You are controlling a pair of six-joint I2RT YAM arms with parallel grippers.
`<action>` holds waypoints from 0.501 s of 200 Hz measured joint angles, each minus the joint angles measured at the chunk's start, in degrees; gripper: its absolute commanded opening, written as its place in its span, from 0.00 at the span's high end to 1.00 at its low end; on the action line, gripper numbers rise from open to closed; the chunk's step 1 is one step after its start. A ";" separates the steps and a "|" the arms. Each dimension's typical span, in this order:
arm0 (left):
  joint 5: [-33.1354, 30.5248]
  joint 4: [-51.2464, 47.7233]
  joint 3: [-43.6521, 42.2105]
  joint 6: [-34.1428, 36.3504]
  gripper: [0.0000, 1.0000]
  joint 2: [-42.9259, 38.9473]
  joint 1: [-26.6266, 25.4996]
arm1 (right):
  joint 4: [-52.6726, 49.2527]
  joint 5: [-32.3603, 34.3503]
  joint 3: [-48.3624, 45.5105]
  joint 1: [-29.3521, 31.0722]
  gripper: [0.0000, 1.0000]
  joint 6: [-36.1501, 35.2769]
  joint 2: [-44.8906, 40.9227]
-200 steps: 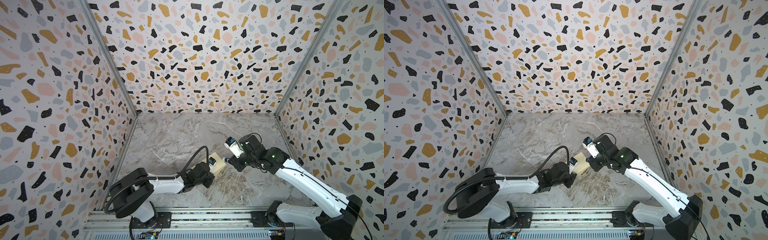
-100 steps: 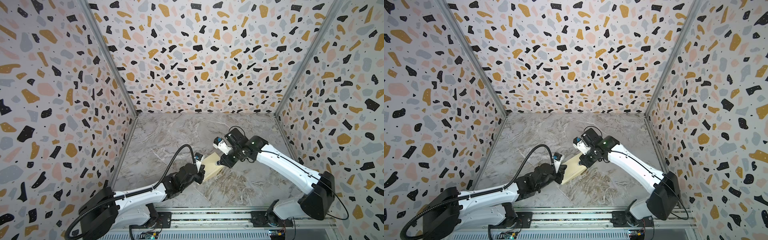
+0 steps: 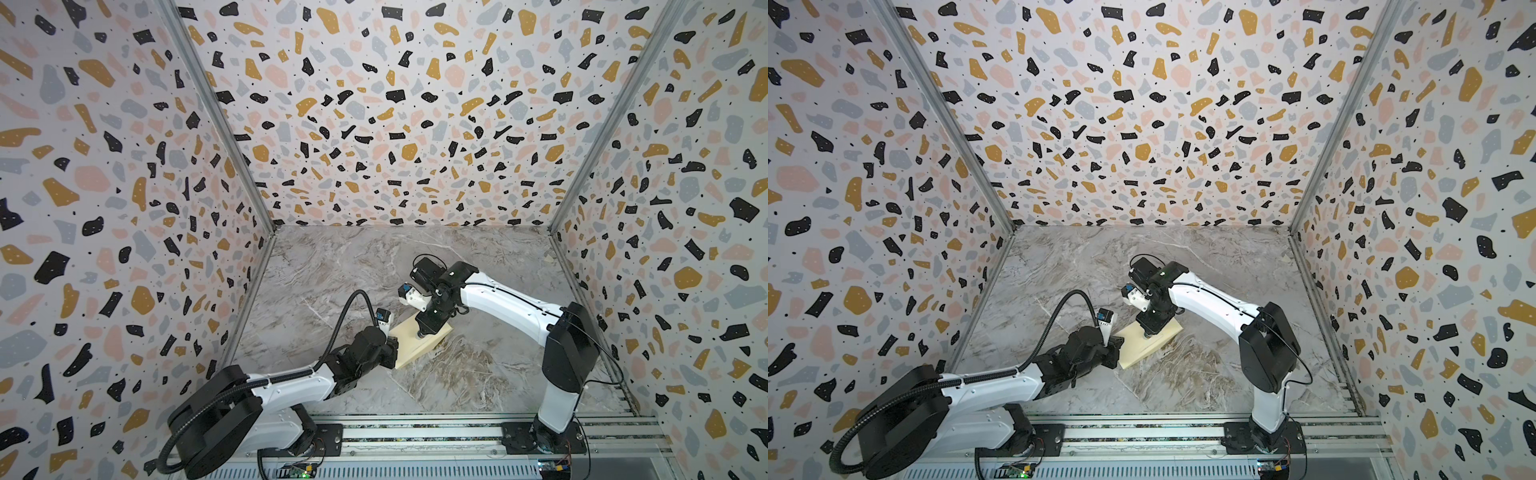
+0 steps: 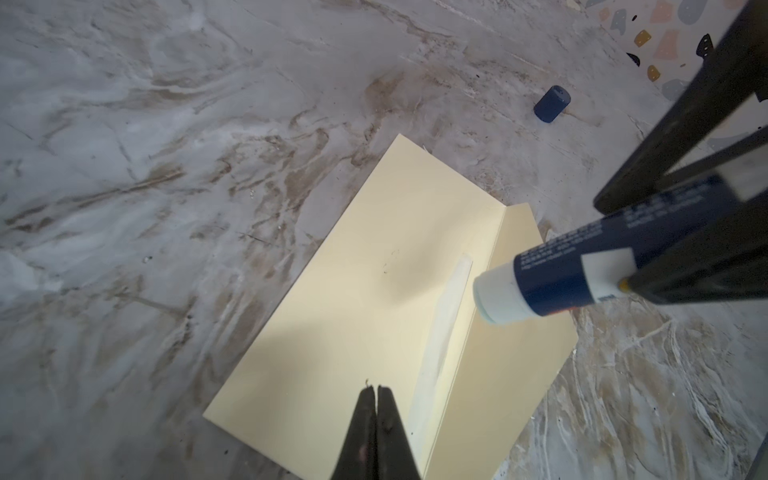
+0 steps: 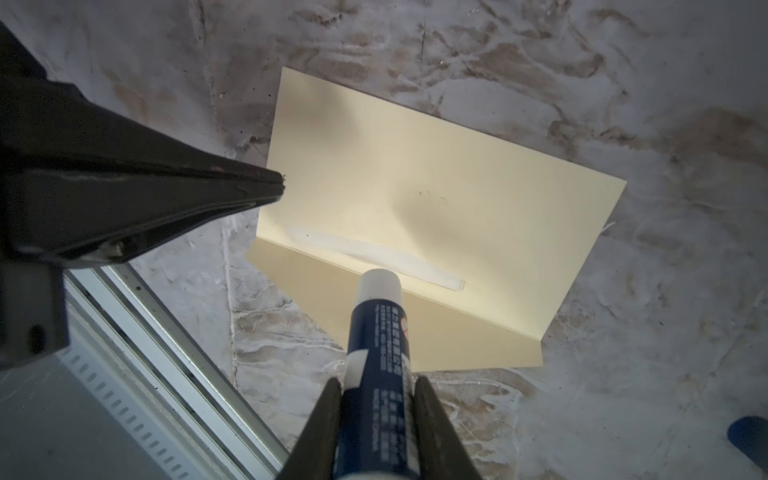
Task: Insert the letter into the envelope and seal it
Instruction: 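Bring the glue stick tip down onto the envelope flap with the right gripper, then rub the glue stick along the flap with the right gripper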
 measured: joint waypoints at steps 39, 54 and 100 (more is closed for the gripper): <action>1.14 2.23 -0.66 -2.36 1.00 3.23 0.04 | -2.27 1.77 4.76 0.94 1.00 -0.52 5.03; 1.14 2.64 -0.94 -3.10 1.00 3.89 0.20 | -3.04 2.43 6.45 1.22 1.00 -0.63 6.56; 1.07 3.85 -2.80 -4.79 1.00 4.33 0.68 | -5.27 3.39 10.16 2.25 1.00 -0.85 9.57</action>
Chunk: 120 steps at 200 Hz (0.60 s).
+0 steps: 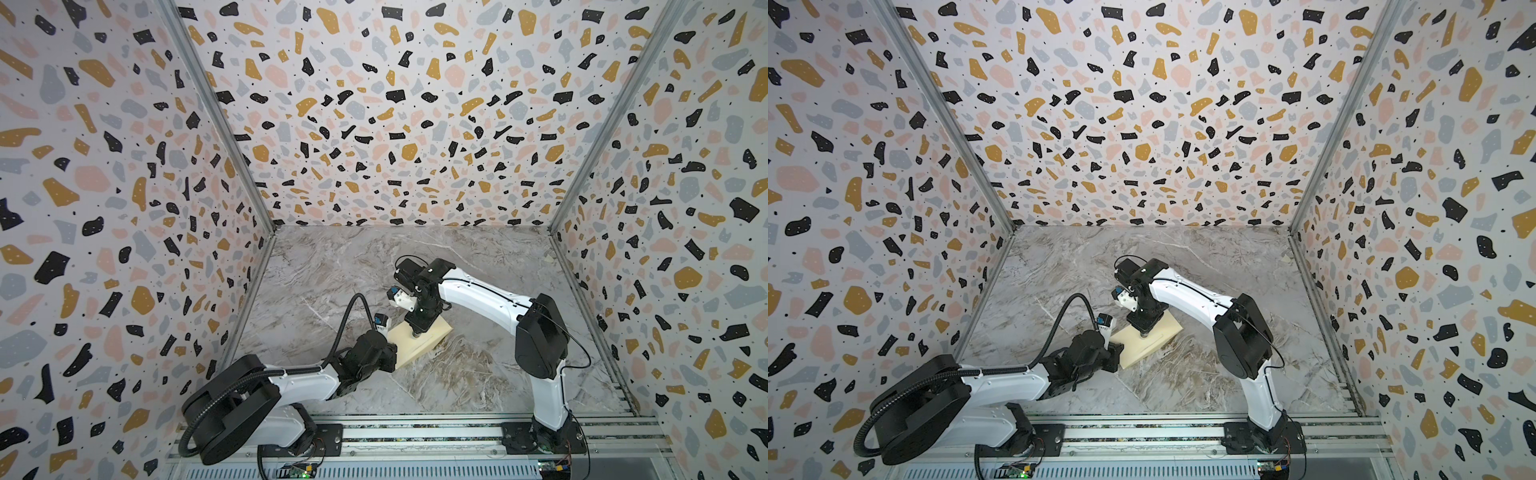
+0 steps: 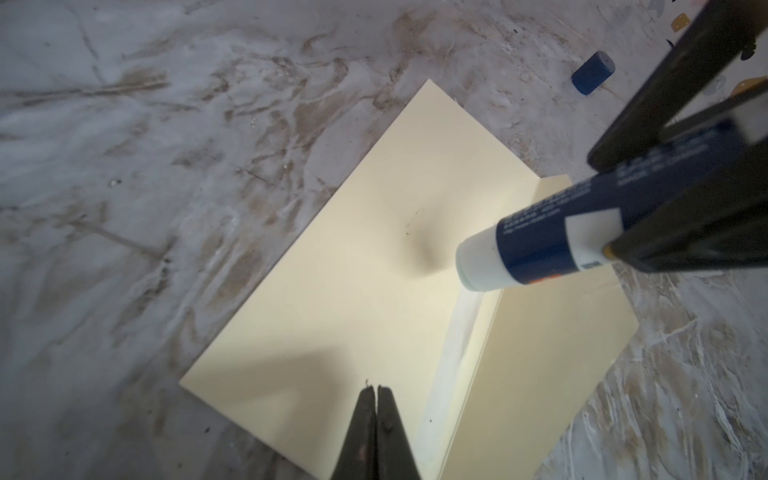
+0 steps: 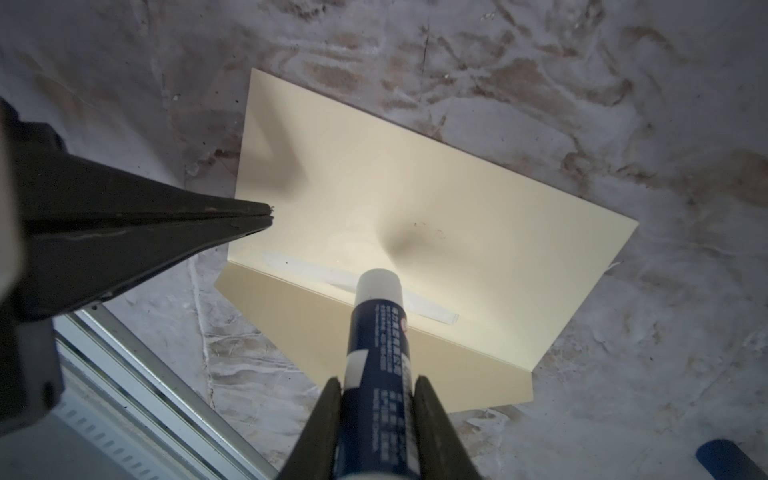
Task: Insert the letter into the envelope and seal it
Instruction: 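Rub the glue stick along the flap with the right gripper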
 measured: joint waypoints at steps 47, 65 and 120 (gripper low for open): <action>0.00 0.55 -1.11 -1.07 1.00 1.53 0.17 | -1.86 0.79 2.60 0.90 1.00 -0.04 2.43; -0.02 1.07 -1.11 -1.31 1.00 2.12 0.17 | -2.64 1.07 3.69 1.11 1.00 -0.07 3.23; -1.14 1.29 -1.14 -1.77 1.00 2.38 0.17 | -4.37 1.92 6.93 1.88 1.00 -0.31 6.16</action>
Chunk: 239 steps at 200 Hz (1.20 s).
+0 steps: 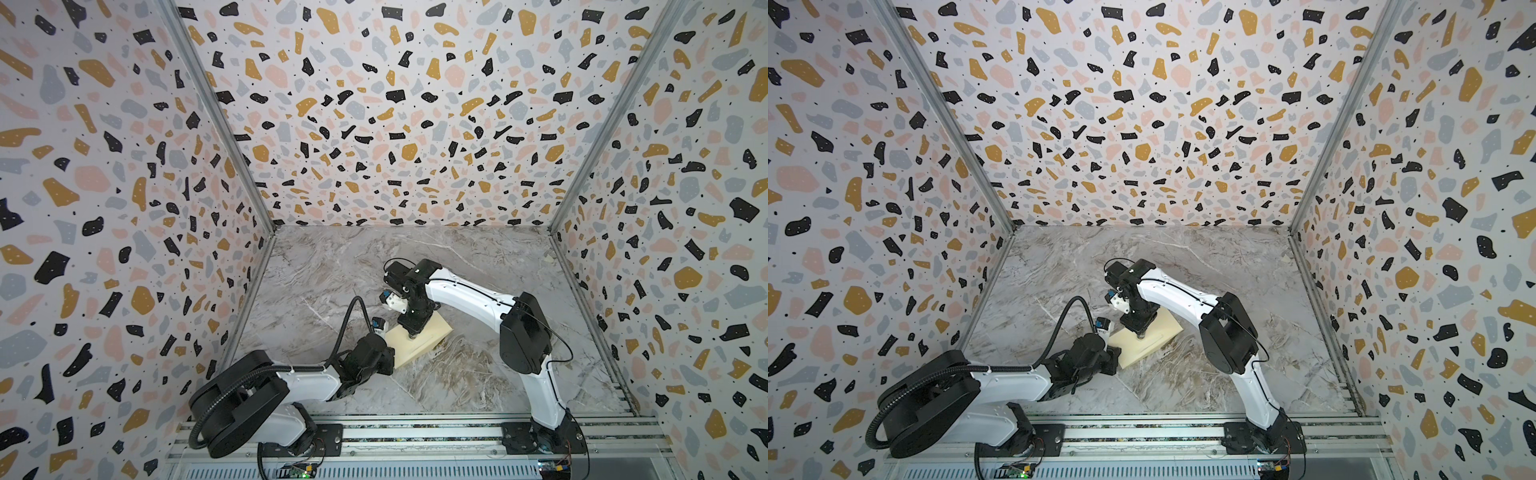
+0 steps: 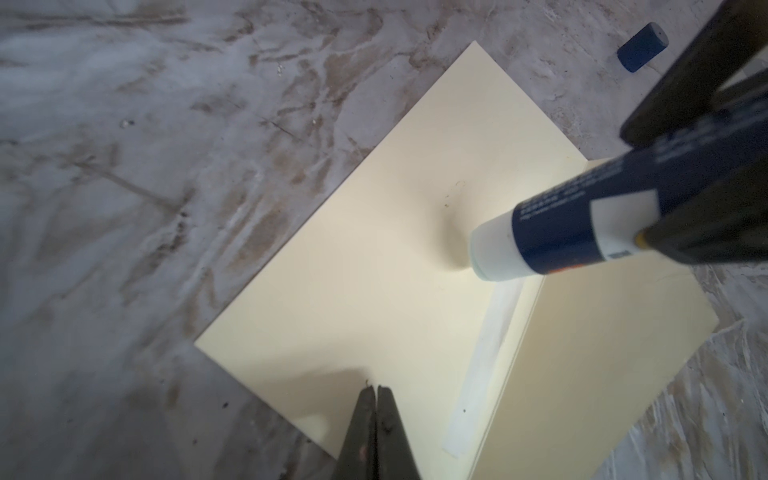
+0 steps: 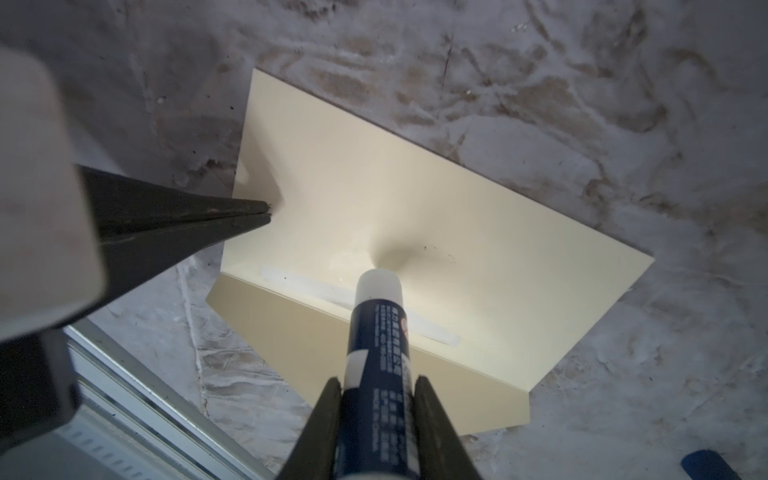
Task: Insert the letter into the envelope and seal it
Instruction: 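Rub the glue stick along the flap with the right gripper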
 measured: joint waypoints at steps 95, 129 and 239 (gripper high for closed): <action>-0.57 1.14 0.00 -0.61 1.00 0.92 0.00 | -1.68 0.61 3.04 1.27 1.00 -0.15 3.19; -0.59 2.03 0.00 -0.79 1.00 1.51 0.02 | -2.03 0.72 3.15 1.57 1.00 -0.13 3.78; -1.38 2.89 0.55 -1.07 1.00 2.80 0.00 | -2.43 2.19 3.15 1.62 1.00 -0.09 3.89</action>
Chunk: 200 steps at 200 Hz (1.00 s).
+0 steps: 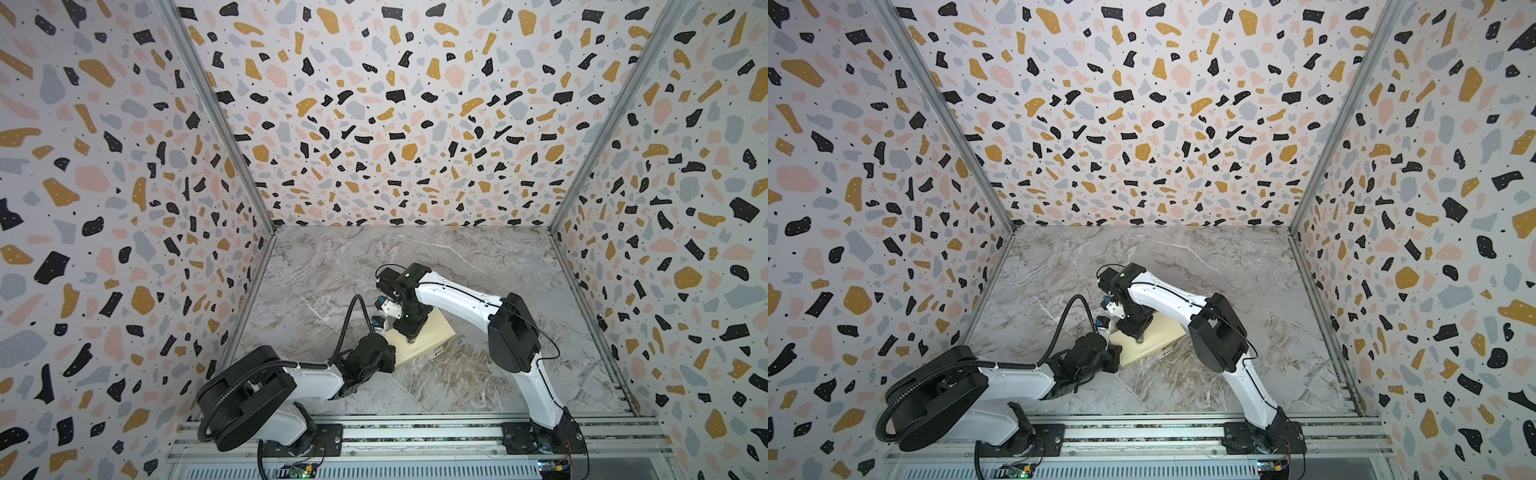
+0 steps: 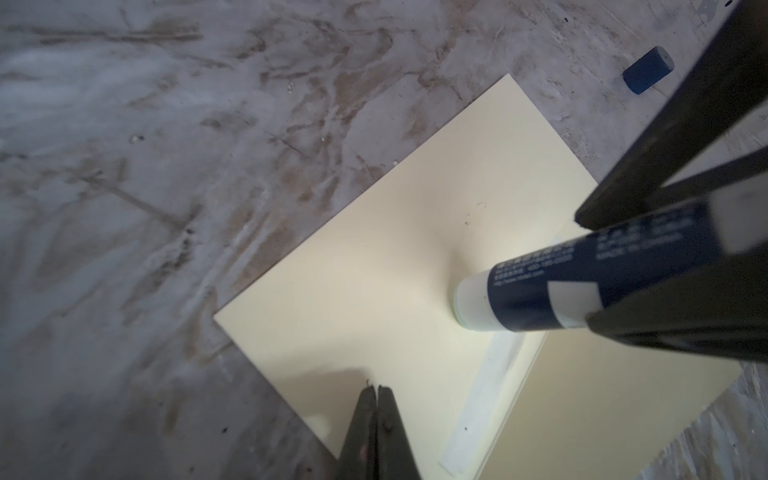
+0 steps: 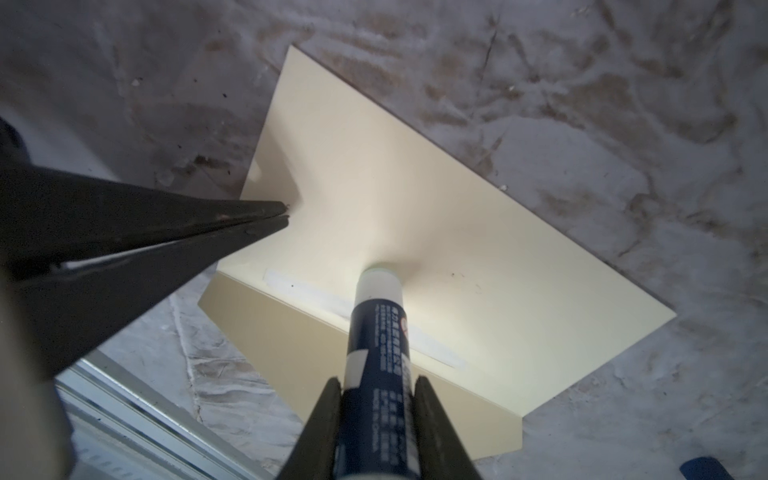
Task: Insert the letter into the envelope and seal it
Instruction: 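Rub the glue stick along the flap with the right gripper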
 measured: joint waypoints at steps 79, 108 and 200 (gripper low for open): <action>-0.55 0.74 0.04 -0.42 1.00 0.55 0.00 | -0.26 0.81 0.00 -1.25 1.00 0.96 0.00; -0.61 0.90 0.04 -0.55 1.00 0.63 0.00 | -0.31 0.96 -0.17 -2.14 1.00 1.36 0.00; -0.79 1.25 0.04 -0.63 1.00 0.92 0.00 | 0.83 1.01 -4.42 -6.32 1.00 2.49 -2.43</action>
